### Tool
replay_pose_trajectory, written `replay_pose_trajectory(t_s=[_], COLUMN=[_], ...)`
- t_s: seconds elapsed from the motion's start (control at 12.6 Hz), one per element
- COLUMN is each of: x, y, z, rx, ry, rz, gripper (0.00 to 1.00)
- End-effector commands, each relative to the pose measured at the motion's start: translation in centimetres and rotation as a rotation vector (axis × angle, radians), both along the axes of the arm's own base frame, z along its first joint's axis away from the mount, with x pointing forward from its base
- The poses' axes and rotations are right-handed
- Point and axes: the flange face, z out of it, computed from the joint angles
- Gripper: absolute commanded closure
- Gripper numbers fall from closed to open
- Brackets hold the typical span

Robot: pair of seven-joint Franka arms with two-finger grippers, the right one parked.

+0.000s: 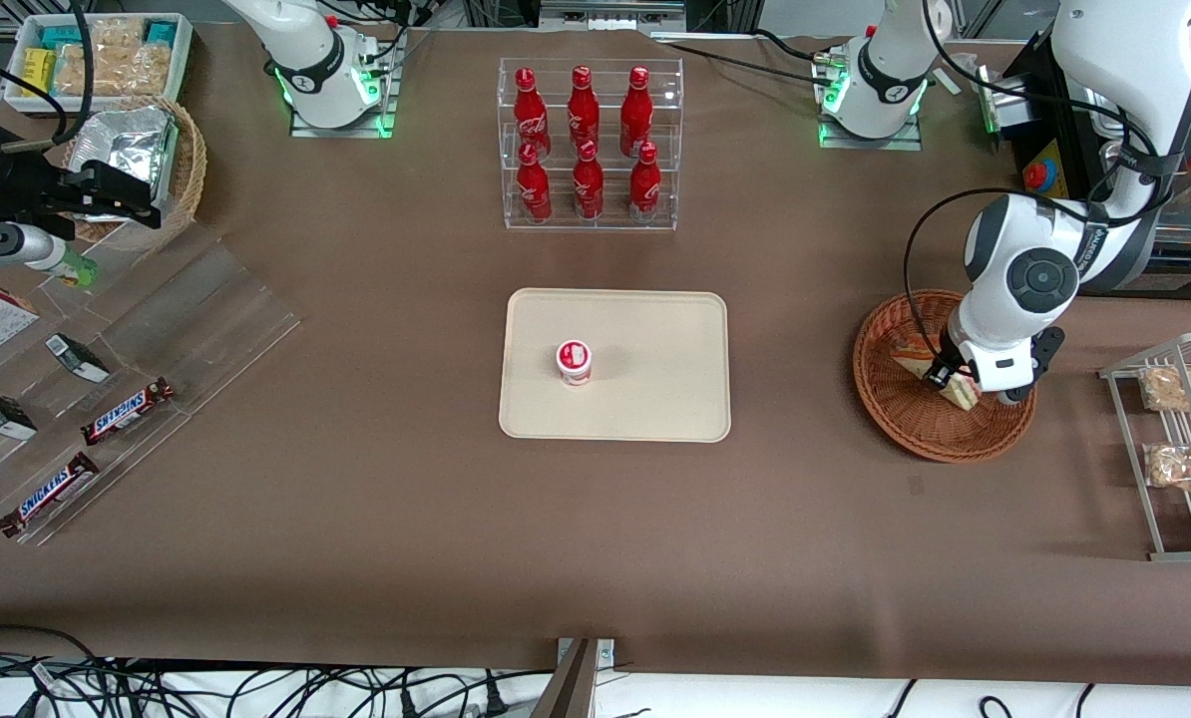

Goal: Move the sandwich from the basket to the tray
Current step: 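Lower the open left gripper around the sandwich and close it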

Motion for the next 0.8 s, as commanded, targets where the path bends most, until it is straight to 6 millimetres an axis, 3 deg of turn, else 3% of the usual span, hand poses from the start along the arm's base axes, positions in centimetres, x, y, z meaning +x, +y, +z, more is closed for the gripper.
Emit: replay_pose_trajectory(t_s=[0.0,0.32,0.72], x=[0.1,1.2,3.1], y=[0.5,0.1,-2.3], z=[0.5,4.8,13.5], rx=[0.018,0.015,-0.059], ry=[-0.004,0.029,0.034], rz=[-0.025,-0.092,-0.253], gripper=[1.0,1.0,1.0])
